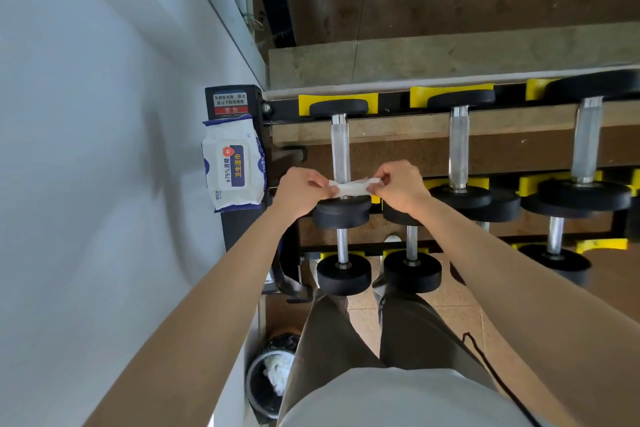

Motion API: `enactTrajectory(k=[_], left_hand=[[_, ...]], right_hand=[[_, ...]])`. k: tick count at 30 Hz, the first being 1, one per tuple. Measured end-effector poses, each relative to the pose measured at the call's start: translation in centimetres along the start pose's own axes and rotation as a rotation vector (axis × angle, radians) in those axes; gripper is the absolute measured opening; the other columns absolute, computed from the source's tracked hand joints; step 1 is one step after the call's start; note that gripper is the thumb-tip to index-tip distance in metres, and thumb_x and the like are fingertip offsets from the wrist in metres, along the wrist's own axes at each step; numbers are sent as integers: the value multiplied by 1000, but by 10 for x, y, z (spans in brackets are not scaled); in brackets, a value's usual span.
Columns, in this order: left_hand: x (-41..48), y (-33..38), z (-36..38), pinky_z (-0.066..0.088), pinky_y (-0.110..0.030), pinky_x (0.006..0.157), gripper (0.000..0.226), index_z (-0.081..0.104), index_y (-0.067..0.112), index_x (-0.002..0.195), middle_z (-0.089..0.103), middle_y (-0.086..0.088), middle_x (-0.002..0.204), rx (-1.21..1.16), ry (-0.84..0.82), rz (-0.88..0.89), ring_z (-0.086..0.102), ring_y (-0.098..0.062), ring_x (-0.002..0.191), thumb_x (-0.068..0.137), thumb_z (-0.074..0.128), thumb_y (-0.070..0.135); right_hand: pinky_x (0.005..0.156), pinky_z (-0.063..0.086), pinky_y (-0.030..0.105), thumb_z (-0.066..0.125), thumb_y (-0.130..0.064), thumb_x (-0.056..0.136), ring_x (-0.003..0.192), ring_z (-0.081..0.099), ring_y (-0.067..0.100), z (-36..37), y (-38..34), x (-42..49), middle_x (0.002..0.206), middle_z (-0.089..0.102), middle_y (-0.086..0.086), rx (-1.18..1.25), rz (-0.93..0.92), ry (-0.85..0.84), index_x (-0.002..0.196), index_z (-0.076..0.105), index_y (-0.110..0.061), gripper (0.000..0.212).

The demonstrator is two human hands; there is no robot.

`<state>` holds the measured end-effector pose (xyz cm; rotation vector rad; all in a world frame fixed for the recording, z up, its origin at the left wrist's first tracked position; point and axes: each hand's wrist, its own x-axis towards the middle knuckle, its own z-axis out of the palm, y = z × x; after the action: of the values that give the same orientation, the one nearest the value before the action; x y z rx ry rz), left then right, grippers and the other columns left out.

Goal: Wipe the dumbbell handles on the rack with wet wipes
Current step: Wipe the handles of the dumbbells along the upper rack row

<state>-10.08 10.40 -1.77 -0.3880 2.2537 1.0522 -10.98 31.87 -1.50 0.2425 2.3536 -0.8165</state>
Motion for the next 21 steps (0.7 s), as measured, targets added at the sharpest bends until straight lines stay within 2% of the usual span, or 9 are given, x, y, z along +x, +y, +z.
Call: enactTrajectory(k=[2,7,10,13,16,18,21], left_hand=[[-2,1,-3,54,-34,88,20,80,20,95,74,3,100,85,13,-5,67,-16,93,82,82,35],[-4,-5,-17,58,-36,79,21,80,25,97,74,-1,98,352,98,-132,68,-25,91,84,76,41],[-5,-1,-13,55,-33,79,15,79,26,91,74,3,97,308,82,-66,67,-21,92,84,77,39],[-11,13,-3,48,-27,82,13,79,21,91,72,8,95,153,-52,38,66,-13,94,85,78,33],[-10,18,1,52,-31,82,16,80,22,93,73,6,100,201,-96,63,66,-15,93,88,75,37],[-10,16,-2,56,-36,84,21,79,24,98,74,4,102,268,-24,35,66,-17,93,91,71,42],[-7,11,-8,54,-33,78,27,76,28,111,73,1,108,312,193,-25,67,-23,99,94,64,45]], right_hand=[[81,57,34,75,-28,87,87,65,15,4,-5,-2,95,70,0,-53,-29,-2,97,72,-19,13],[71,51,24,80,-29,83,77,63,9,12,-33,-5,82,68,-6,-16,-132,-62,86,74,-19,12],[74,54,26,81,-28,82,79,64,10,4,-30,1,86,71,-3,-92,-80,-78,88,74,-17,14],[76,56,28,78,-27,84,84,66,15,-8,-14,6,96,72,4,-225,-8,-69,96,74,-14,18],[66,51,23,76,-27,86,80,64,14,-14,-6,4,94,70,4,-204,35,-32,97,72,-12,20],[60,42,20,75,-23,86,73,58,9,-14,-8,2,88,68,3,-80,29,51,92,71,-9,15],[66,45,23,75,-19,86,74,57,10,-13,-20,-4,83,66,2,162,-48,95,85,69,-8,12]])
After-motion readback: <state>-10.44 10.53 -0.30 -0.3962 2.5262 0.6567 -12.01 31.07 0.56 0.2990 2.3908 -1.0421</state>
